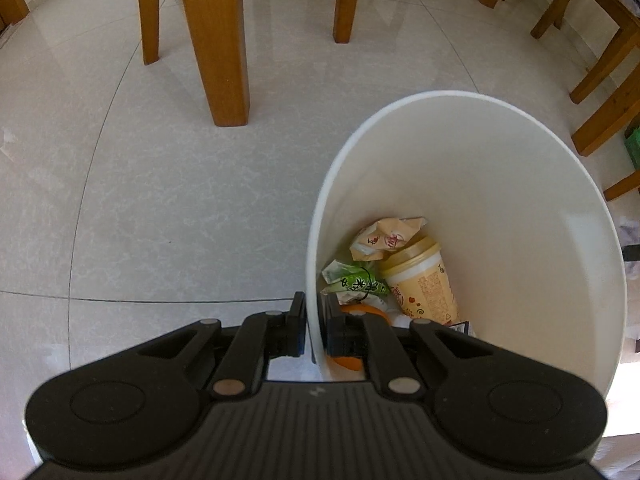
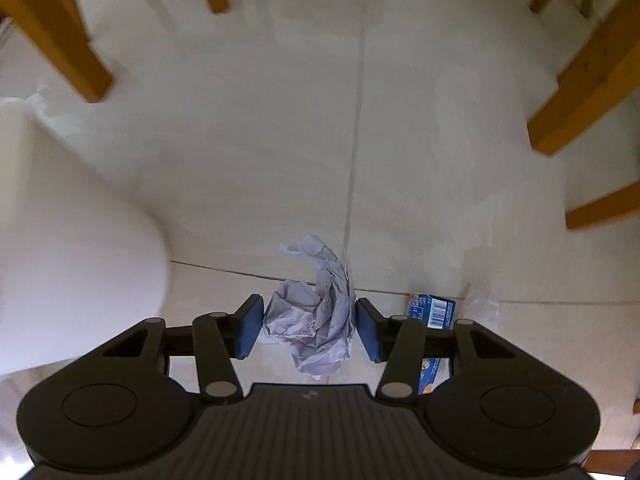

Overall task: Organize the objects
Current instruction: 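Carry the crumpled paper over the bin and release it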

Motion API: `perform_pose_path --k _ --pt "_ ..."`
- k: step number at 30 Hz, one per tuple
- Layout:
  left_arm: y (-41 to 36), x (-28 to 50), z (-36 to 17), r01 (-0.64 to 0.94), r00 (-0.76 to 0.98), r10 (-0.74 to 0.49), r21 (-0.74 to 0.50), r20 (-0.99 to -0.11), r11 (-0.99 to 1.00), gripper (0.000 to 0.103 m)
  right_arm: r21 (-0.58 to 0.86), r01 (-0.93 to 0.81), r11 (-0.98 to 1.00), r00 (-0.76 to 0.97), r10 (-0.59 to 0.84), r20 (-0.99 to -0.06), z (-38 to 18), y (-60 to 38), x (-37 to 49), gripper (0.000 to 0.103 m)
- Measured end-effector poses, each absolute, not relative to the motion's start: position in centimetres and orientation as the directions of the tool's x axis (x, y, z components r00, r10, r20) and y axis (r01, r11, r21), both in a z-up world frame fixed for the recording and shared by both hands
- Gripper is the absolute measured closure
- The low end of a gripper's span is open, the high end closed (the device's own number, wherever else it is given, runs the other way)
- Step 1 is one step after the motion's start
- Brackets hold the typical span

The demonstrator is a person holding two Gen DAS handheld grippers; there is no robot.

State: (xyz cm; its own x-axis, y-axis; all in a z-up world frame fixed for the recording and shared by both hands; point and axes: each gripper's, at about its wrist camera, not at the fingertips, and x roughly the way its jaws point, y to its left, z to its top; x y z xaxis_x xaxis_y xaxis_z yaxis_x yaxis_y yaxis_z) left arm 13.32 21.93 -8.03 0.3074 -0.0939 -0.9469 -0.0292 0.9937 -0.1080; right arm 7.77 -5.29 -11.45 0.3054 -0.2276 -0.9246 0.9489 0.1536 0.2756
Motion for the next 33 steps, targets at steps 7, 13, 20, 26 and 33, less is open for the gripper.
perform_pose_path --k 7,13,20,26,33 --pt "21.7 13.3 -8.1 -0.027 0.310 -0.087 -0.101 -0.947 0.995 0.096 0.339 0.907 0.252 0.403 -0.280 -0.871 -1.9 -4.4 9.9 0.047" --pt "21.8 13.2 -8.2 -0.020 0.312 -0.086 -0.097 -0.946 0.995 0.096 0.379 0.849 0.369 0.492 -0.286 -0.822 3.8 -4.3 13.1 0.047" --pt "21.7 13.1 -8.2 -0.023 0.313 -0.081 -0.093 -0.946 0.995 0.096 0.413 0.766 0.492 0.576 -0.240 -0.781 8.1 -3.3 18.7 0.045" --pt "21.8 13.2 -8.2 -0.022 0.312 -0.089 -0.101 -0.946 0.995 0.096 0.393 0.726 0.565 0.600 -0.240 -0.763 10.2 -1.6 21.5 0.017" --pt "21.7 13.4 -8.2 -0.020 0.312 -0.087 -0.098 -0.946 0.995 0.096 0.359 0.740 0.569 0.581 -0.271 -0.767 9.6 -1.3 20.4 0.015"
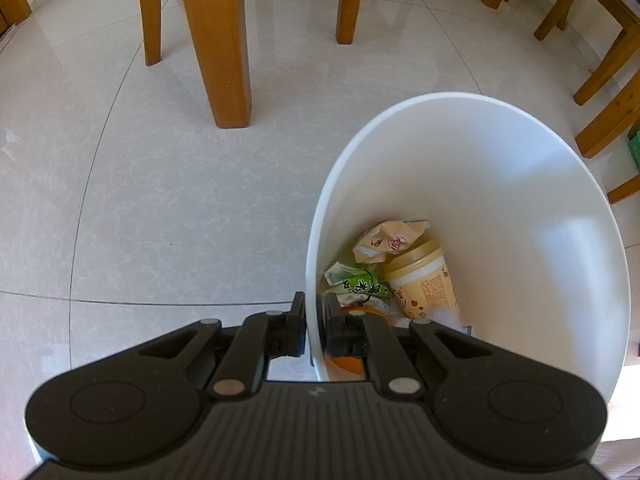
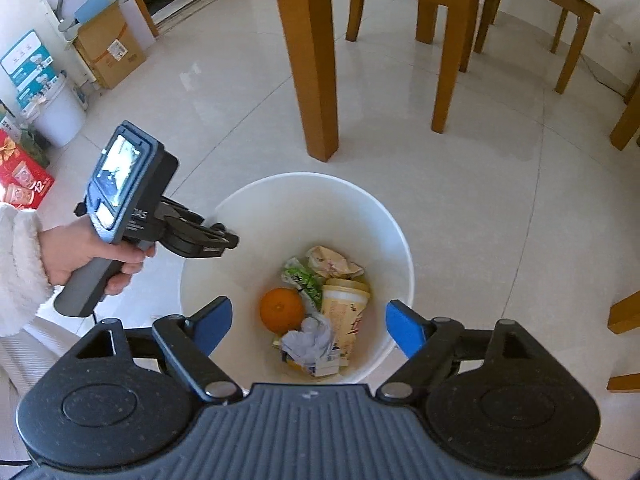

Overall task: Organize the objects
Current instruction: 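Carry the crumpled paper over the bin and release it, then move the right gripper to the blue carton and grasp it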

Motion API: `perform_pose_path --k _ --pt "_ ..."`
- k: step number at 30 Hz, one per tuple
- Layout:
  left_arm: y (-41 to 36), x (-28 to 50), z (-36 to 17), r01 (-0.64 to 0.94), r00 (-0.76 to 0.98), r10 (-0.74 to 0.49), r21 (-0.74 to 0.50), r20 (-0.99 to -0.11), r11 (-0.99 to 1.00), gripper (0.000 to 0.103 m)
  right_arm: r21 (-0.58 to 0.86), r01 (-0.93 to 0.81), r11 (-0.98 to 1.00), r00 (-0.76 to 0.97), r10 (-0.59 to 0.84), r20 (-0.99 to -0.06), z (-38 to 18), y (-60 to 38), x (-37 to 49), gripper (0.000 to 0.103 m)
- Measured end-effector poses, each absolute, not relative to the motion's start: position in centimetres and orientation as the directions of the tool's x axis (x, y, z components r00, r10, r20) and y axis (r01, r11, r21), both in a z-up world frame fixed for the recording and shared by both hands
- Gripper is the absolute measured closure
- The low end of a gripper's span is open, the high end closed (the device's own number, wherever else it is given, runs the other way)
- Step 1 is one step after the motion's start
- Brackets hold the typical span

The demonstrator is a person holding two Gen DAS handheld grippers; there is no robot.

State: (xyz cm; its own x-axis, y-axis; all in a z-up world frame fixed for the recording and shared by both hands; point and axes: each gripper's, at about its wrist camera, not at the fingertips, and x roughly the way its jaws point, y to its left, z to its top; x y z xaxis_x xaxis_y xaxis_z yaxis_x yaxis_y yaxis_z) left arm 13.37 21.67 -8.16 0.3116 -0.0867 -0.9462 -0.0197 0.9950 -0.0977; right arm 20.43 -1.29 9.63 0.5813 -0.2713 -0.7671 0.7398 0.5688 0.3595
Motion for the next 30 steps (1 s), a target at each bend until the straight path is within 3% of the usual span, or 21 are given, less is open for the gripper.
perform_pose_path --k 10,16,24,30 --pt "21.5 13.5 -8.1 -0.021 0.311 -0.087 -0.098 -0.946 0.995 0.096 0.278 0.814 0.510 0.513 -0.406 -0.756 7.6 -1.0 16.7 0.000" --pt "21.5 13.4 -8.0 -0.024 0.311 -0.086 -0.098 -0.946 0.995 0.096 0.260 0.866 0.427 0.458 -0.468 -0.756 4.4 -1.6 12.5 0.000" --pt "21.7 13.7 -8.2 -0.026 0.312 -0.086 -0.100 -0.946 0.995 0.096 0.308 0.928 0.210 0.372 -0.455 -0.810 -3.9 -4.1 6.0 0.000" --pt "21.9 13.6 -8.2 -0.025 0.312 -0.090 -0.103 -0.946 0.994 0.096 0.426 0.902 0.066 0.424 -0.318 -0.848 -12.6 -6.8 2.0 0.000"
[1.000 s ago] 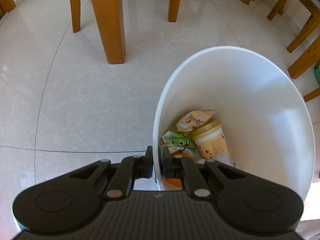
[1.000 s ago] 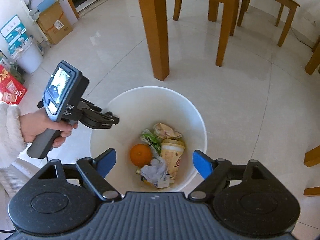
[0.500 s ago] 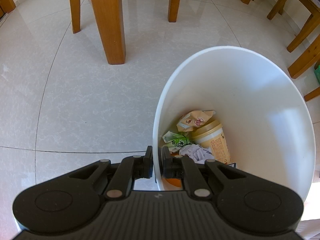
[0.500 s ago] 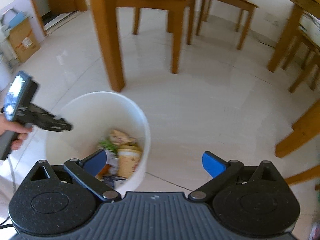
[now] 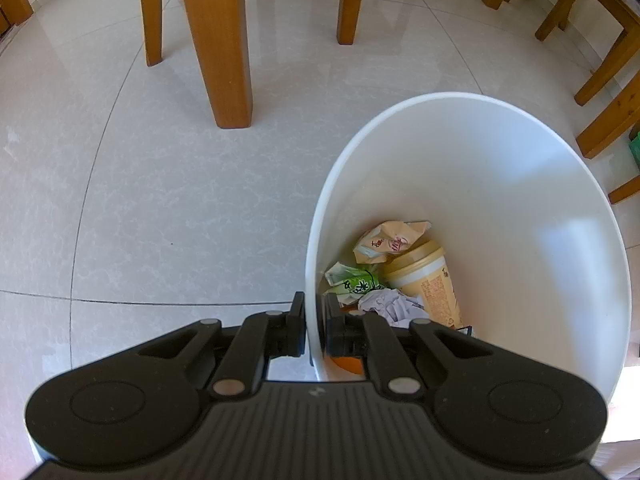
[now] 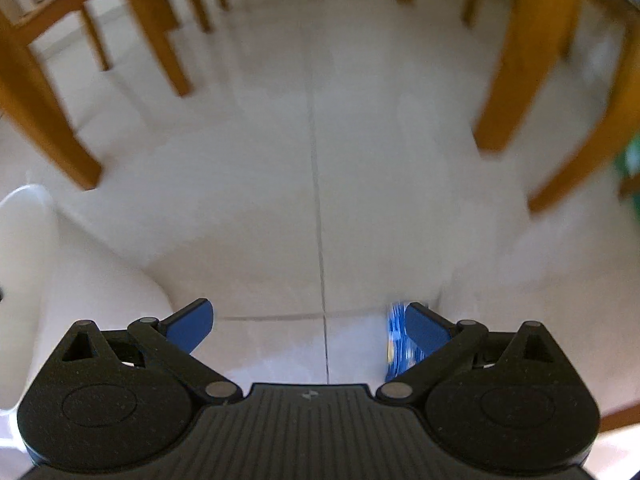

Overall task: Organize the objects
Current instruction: 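Move the right gripper to the blue carton and grasp it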

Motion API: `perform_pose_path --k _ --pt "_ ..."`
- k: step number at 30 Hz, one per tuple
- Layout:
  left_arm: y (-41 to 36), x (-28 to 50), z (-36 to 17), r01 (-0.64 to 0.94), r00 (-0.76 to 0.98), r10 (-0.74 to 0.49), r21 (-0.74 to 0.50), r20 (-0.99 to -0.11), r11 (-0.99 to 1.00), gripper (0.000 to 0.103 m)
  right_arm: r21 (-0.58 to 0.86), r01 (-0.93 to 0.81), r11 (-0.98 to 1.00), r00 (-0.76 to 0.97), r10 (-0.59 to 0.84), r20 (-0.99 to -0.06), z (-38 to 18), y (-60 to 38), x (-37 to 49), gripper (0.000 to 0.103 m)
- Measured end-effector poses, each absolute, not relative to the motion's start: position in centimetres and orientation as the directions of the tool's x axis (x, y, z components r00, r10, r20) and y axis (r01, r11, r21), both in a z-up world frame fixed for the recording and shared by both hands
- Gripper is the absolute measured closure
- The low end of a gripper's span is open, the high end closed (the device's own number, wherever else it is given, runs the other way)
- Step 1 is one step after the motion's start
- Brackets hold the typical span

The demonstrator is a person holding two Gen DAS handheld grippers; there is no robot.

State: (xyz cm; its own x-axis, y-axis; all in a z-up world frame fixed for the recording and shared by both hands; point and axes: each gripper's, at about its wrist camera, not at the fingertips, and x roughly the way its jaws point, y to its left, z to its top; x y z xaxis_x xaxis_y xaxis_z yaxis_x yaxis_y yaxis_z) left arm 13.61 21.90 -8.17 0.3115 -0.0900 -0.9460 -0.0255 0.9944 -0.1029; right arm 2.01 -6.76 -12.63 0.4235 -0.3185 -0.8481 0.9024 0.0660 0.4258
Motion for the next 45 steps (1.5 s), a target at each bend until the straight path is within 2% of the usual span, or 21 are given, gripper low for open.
perform_pose_path --k 4,16,28,34,37,42,45 --pt "22.0 13.5 -8.1 -0.025 0.313 -0.088 -0.100 -0.946 0.995 0.096 0.466 0.885 0.005 0.450 -0.274 -0.850 -17.8 -7.9 1.2 0.000" --pt "21.4 13.1 -8.2 -0.005 0.318 -0.081 -0.087 -0.944 0.996 0.096 0.407 0.911 0.065 0.411 -0.215 -0.886 -27.3 -9.5 2.3 0.000" --pt "21.3 13.1 -8.1 -0.008 0.314 -0.086 -0.093 -0.946 0.996 0.096 0.378 0.918 0.118 0.393 -0.142 -0.909 -31.8 -9.3 2.2 0.000" --pt "21.4 13.2 -8.0 -0.009 0.312 -0.091 -0.098 -0.946 0.995 0.096 0.475 0.865 0.163 0.491 -0.079 -0.867 -31.3 -9.2 2.6 0.000" --pt "21.5 13.2 -8.0 -0.009 0.313 -0.092 -0.099 -0.945 0.995 0.096 0.417 0.881 0.223 0.439 -0.059 -0.896 -31.7 -8.9 3.5 0.000" --pt "21.6 13.2 -8.0 -0.005 0.312 -0.101 -0.108 -0.945 0.994 0.096 0.395 0.875 0.280 0.407 0.017 -0.913 -33.2 -7.8 4.5 0.018" --pt "21.6 13.2 -8.0 -0.006 0.312 -0.098 -0.105 -0.945 0.994 0.096 0.395 0.858 0.328 0.406 0.035 -0.913 -33.1 -7.3 5.4 0.021"
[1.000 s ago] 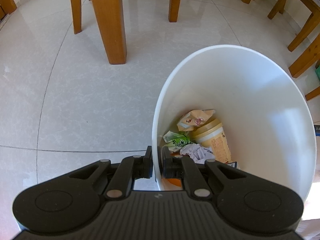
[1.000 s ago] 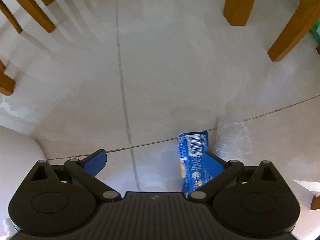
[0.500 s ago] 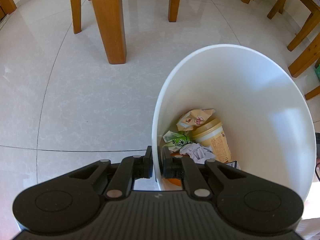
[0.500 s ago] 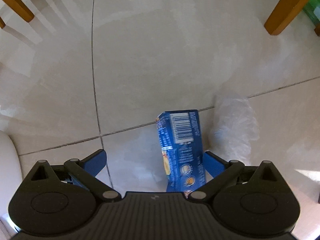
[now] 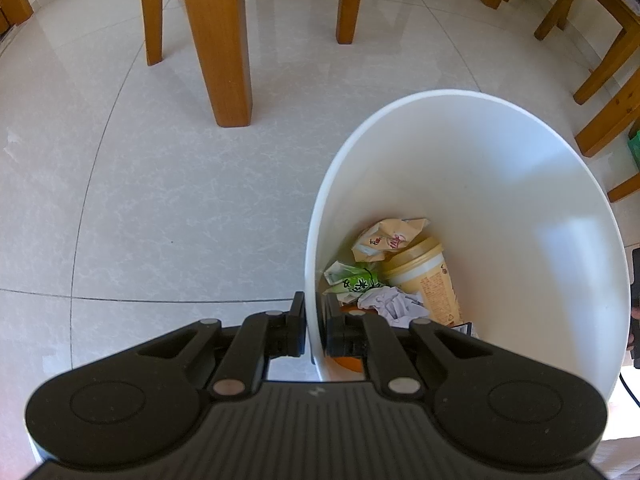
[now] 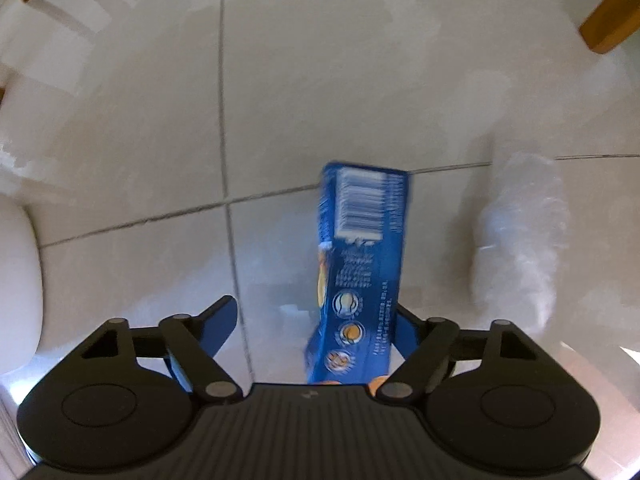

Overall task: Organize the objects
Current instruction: 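Move the right gripper to the blue carton and grasp it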

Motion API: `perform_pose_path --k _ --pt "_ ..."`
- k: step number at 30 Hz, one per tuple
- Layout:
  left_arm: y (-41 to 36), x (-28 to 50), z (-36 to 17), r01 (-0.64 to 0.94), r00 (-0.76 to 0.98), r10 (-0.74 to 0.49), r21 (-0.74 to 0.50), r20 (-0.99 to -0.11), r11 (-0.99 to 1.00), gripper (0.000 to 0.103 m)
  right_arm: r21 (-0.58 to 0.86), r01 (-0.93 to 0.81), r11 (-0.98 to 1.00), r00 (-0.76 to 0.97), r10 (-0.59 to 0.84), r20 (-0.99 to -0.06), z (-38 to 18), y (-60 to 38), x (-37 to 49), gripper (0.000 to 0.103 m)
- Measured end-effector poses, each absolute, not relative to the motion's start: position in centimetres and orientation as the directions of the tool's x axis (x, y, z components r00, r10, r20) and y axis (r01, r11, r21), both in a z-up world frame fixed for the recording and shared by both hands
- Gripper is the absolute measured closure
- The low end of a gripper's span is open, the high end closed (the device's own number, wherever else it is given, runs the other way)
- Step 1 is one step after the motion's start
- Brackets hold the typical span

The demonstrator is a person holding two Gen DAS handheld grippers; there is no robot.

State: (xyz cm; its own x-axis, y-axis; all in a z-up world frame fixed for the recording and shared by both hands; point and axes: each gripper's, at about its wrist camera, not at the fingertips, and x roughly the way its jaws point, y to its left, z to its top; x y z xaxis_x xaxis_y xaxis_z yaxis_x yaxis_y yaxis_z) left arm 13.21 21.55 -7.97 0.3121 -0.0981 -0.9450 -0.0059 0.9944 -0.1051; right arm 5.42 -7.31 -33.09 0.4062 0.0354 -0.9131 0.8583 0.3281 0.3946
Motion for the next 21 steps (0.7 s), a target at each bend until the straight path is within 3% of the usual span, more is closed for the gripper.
perform_pose_path --k 10,12,18,21 --pt "21.4 13.2 -8.1 -0.001 0.313 -0.100 -0.106 -0.944 0.994 0.096 0.336 0.848 0.410 0.357 0.026 -0.934 -33.4 -8.3 5.8 0.031" --pt "21.4 13.2 -8.1 -0.002 0.313 -0.103 -0.109 -0.944 0.994 0.096 0.325 0.846 0.422 0.351 0.016 -0.936 -33.4 -8.4 5.7 0.043" --pt "21.4 13.2 -8.1 -0.001 0.313 -0.105 -0.111 -0.944 0.994 0.096 0.297 0.838 0.457 0.335 -0.002 -0.942 -33.4 -8.7 5.7 0.051" --pt "21.5 13.2 -8.1 0.001 0.314 -0.105 -0.110 -0.944 0.994 0.096 0.274 0.824 0.496 0.317 -0.003 -0.948 -33.3 -8.7 5.9 0.064"
